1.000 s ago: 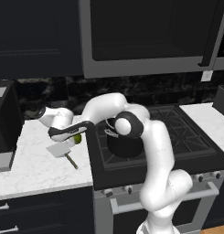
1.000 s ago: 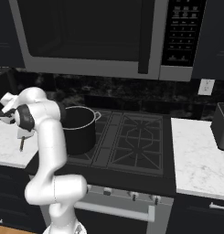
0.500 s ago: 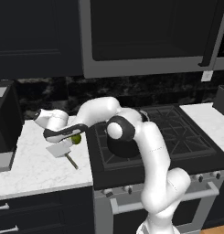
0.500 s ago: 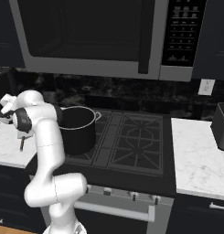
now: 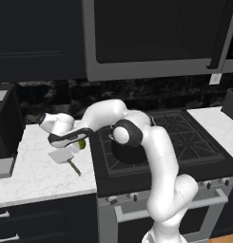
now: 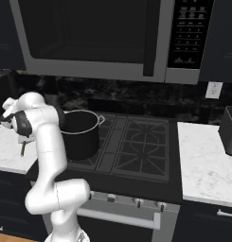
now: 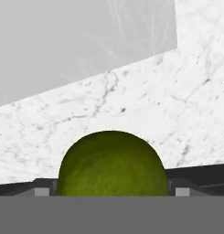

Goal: Put the eggplant and lime in the pot. Retrieve the spatula and lightly stir the vegetables in the pot.

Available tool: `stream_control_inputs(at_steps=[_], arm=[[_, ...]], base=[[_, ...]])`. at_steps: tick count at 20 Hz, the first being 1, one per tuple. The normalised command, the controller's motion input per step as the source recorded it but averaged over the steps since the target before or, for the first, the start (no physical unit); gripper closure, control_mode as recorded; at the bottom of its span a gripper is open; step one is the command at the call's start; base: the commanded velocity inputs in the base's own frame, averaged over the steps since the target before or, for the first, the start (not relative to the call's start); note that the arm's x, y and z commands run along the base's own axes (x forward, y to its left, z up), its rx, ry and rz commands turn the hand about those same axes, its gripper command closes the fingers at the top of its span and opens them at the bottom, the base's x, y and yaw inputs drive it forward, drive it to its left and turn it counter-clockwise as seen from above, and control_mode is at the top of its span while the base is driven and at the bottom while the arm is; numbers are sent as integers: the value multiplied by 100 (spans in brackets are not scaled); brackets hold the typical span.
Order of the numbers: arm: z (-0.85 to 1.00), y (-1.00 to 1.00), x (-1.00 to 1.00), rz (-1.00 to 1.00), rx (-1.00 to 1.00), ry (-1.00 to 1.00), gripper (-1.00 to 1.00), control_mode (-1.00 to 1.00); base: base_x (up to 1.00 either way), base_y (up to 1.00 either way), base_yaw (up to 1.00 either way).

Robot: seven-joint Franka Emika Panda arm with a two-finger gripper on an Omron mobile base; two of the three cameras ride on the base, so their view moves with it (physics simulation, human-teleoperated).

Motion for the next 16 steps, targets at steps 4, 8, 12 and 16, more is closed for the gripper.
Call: stream_control_inputs(at_steps=[4,8,12,16], arm=[[20,-25,-67,5,0,-8,100,-100],[82,-9,-92,11,2,-16,100,-100],[100,-8,-77,17,7,-20,100,-100],[100,-28,-63,12,11,-16,100,-100]], base=[[0,0,0],[0,0,0],[0,0,0],[0,0,0]])
